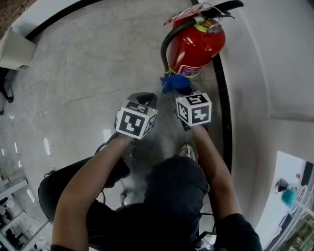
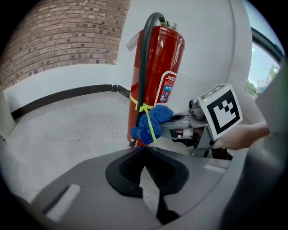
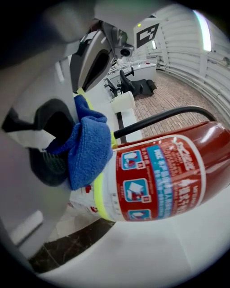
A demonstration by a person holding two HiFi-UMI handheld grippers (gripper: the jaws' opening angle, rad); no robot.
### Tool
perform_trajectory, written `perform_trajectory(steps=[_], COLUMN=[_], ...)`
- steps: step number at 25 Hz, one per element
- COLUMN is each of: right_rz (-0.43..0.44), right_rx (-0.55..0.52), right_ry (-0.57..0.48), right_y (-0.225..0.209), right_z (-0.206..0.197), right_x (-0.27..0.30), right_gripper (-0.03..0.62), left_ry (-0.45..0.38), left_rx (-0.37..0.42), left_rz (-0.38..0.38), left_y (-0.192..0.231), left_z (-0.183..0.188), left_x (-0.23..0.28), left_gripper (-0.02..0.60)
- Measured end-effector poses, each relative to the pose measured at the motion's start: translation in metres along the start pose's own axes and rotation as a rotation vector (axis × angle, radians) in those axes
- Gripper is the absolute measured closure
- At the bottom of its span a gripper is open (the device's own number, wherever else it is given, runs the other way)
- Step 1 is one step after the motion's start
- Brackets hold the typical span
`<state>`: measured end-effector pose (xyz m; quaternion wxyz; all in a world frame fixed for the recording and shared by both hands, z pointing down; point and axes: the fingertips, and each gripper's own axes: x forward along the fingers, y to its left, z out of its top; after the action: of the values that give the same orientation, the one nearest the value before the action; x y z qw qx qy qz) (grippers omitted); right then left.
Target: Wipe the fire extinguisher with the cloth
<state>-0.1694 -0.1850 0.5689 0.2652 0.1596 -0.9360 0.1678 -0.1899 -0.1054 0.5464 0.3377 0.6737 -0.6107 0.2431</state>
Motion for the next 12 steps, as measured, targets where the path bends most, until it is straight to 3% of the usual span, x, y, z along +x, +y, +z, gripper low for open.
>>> perform_trajectory(steps=[12], right_rz=[-0.046], right_rx=[0.060], right_ry=[0.143], right_y=[-0.013], right_z=[-0.062], right_x=[0.055], right_gripper=[0.559], left_ry=[0.020], left_rx=[-0.027], left_rz=[0.001], left_y=[0.024], left_z=[-0.017], left_x=[0.003], left_gripper=[0.574])
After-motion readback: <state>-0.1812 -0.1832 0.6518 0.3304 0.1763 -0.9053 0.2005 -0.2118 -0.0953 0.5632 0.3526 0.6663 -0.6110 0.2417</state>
